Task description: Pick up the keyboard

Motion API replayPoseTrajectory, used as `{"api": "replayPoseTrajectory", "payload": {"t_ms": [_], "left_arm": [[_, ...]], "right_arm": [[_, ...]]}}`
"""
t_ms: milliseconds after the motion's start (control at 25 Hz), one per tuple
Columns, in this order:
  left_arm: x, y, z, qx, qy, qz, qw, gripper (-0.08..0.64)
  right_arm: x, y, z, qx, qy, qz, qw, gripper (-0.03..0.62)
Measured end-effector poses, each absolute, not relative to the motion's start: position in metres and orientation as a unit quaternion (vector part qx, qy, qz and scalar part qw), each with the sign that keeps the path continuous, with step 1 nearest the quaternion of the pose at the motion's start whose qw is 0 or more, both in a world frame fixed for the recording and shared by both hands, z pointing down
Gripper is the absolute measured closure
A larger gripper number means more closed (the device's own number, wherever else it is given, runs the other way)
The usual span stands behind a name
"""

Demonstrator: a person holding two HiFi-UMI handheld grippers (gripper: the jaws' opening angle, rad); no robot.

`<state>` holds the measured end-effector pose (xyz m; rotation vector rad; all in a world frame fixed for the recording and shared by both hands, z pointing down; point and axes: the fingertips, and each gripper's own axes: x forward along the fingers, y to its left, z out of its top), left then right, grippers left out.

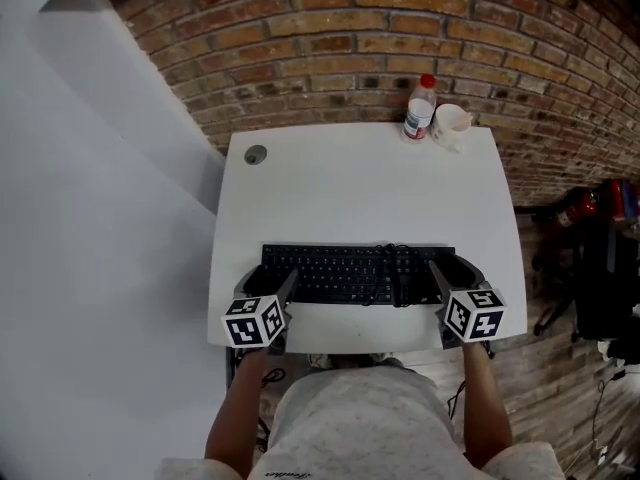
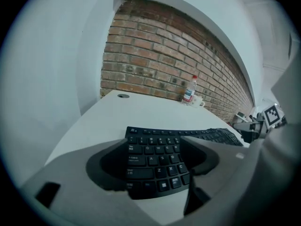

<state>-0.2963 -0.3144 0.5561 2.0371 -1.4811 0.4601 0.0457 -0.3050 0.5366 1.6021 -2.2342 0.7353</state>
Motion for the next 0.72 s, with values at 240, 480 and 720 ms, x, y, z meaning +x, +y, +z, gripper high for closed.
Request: {"api": "replayPoseTrajectory", "payload": {"t_ms": [240, 480, 720], "left_arm": [[-0.310, -0.325, 0.570, 0.754, -0.558, 0.176, 0.300, 0.148], [-0.303, -0.333, 0.583, 0.759, -0.535, 0.190, 0.319, 0.097], [-0.301, -0.335, 0.588, 0.755, -0.530, 0.202, 0.328, 0.095]], "right_arm": [[0.064, -0.307, 0.560, 0.585, -0.742, 0.286, 0.159, 0.305], [0.062, -0.310, 0.580, 0.582, -0.722, 0.340, 0.156, 0.217], [0.063, -0.311, 0.589, 0.574, -0.712, 0.371, 0.164, 0.192]]}}
